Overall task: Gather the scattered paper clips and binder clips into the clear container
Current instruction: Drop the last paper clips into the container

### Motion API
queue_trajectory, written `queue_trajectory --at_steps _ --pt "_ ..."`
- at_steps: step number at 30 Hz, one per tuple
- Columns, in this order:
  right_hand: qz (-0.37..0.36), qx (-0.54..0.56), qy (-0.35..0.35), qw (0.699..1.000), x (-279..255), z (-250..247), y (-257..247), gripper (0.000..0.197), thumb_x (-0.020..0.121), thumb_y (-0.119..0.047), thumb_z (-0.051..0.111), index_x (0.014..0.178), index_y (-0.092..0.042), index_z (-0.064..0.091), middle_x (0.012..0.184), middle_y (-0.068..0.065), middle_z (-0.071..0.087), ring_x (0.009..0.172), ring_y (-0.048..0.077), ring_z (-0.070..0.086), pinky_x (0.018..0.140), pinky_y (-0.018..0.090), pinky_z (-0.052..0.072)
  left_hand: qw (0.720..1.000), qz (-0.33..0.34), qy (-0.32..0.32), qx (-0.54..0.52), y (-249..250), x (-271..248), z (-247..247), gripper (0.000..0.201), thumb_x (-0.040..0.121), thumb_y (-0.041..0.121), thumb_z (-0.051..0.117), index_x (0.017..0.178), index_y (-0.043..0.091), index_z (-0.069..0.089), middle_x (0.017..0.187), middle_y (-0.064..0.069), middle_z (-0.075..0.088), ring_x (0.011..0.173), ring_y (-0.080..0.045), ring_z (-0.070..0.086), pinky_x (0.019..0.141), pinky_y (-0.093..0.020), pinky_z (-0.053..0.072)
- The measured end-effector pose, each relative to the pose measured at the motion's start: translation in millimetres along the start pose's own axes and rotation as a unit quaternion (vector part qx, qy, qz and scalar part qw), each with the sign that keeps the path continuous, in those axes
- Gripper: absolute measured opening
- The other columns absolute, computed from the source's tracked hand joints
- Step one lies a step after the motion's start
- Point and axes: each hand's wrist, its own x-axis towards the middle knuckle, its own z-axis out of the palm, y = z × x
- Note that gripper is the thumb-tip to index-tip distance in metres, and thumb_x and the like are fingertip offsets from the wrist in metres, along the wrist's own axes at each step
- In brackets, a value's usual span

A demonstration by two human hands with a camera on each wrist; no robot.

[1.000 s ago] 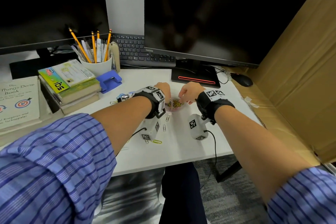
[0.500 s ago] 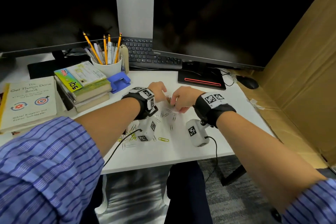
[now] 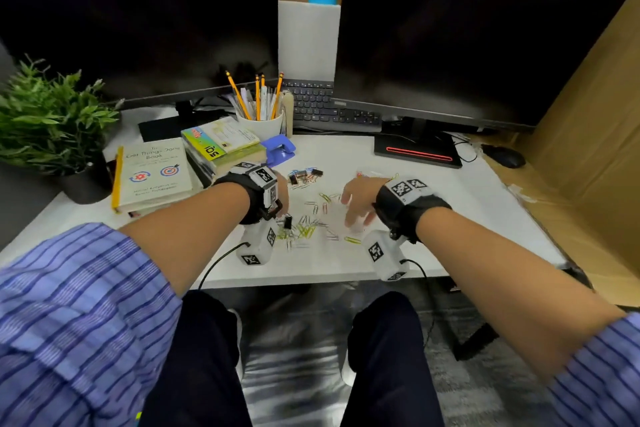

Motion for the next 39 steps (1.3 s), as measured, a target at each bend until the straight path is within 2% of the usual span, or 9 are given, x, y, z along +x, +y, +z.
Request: queue_trajectory --at_steps 3,6,10,14,21,26,30,34,39 --pt "-0.018 0.016 -0.044 0.999 -10.2 7.4 -18.7 0.039 0.075 -0.003 0.077 0.109 -0.007 0.059 0.086 0.006 0.058 0.069 0.019 0.059 0.050 0.024 0.057 0.999 -0.009 0.043 -0.003 -3.7 -91.1 -3.5 0.031 0.068 0.046 0.071 0.088 0.023 0.069 0.092 0.003 0.062 0.084 -0.018 0.059 0.086 -0.026 0.053" --pt "-0.048 0.003 -0.033 0.998 -12.4 24.4 -41.7 0.050 0.074 -0.012 0.079 0.118 -0.010 0.056 0.101 0.006 0.056 0.080 0.022 0.061 0.055 0.028 0.058 0.997 -0.008 0.060 -0.043 -2.5 -133.9 7.9 0.044 0.077 0.028 0.074 0.117 0.014 0.063 0.095 -0.001 0.053 0.086 -0.019 0.051 0.079 -0.023 0.045" --pt "-0.045 -0.013 -0.057 0.997 -8.9 51.0 -56.5 0.066 0.062 -0.034 0.087 0.113 -0.005 0.056 0.096 0.012 0.063 0.081 0.032 0.066 0.072 0.046 0.060 0.994 -0.030 0.054 -0.095 -13.2 -136.3 21.7 0.049 0.059 0.050 0.081 0.087 0.017 0.058 0.080 0.001 0.057 0.078 -0.019 0.053 0.074 -0.024 0.045" --pt "-0.091 -0.088 0.022 0.992 -0.4 64.5 -70.5 0.064 0.072 -0.033 0.080 0.122 -0.010 0.048 0.117 0.012 0.059 0.100 0.029 0.058 0.074 0.032 0.047 0.986 -0.021 0.088 -0.137 -31.3 -54.0 48.4 0.083 0.044 0.072 0.069 0.102 0.015 0.054 0.094 -0.001 0.062 0.079 -0.019 0.060 0.080 -0.031 0.053" --pt "-0.075 -0.120 -0.009 0.990 13.1 50.0 -86.5 0.039 0.082 -0.016 0.072 0.115 0.003 0.064 0.118 0.020 0.066 0.102 0.030 0.065 0.093 0.035 0.052 0.971 0.031 0.130 -0.197 -9.6 -120.3 30.6 0.020 0.078 0.021 0.073 0.087 0.014 0.057 0.077 -0.006 0.053 0.068 -0.020 0.050 0.062 -0.023 0.041" --pt "-0.052 -0.122 0.046 0.990 22.4 33.9 -77.2 0.031 0.089 -0.008 0.056 0.118 0.001 0.063 0.123 0.017 0.063 0.111 0.030 0.062 0.095 0.037 0.051 0.952 0.040 0.159 -0.259 -10.3 -109.3 24.0 0.018 0.086 0.018 0.066 0.101 0.008 0.065 0.092 -0.011 0.062 0.085 -0.023 0.060 0.086 -0.031 0.053" --pt "-0.091 -0.111 0.040 0.989 25.8 28.2 -78.3 0.042 0.087 -0.018 0.064 0.128 -0.012 0.057 0.135 0.008 0.053 0.121 0.025 0.053 0.091 0.026 0.044 0.961 0.026 0.136 -0.237 -18.2 -106.0 16.0 0.012 0.086 0.010 0.062 0.082 0.011 0.050 0.070 -0.007 0.044 0.073 -0.023 0.049 0.052 -0.022 0.043" --pt "-0.147 -0.155 0.006 0.977 31.5 39.9 -82.0 0.047 0.084 -0.028 0.069 0.128 -0.017 0.058 0.131 0.005 0.058 0.120 0.024 0.054 0.097 0.029 0.042 0.977 0.023 0.108 -0.181 -17.6 -108.9 12.1 0.050 0.087 0.014 0.062 0.134 0.009 0.046 0.135 -0.014 0.046 0.118 -0.030 0.054 0.083 -0.031 0.049" --pt "-0.102 -0.188 0.034 0.976 34.6 31.2 -75.5 0.033 0.089 -0.011 0.061 0.122 -0.013 0.062 0.129 0.008 0.059 0.118 0.024 0.055 0.092 0.026 0.043 0.983 0.081 0.077 -0.149 -8.0 -105.8 12.4 0.045 0.089 0.001 0.054 0.133 0.009 0.052 0.136 -0.013 0.052 0.098 -0.022 0.057 0.051 -0.012 0.039"
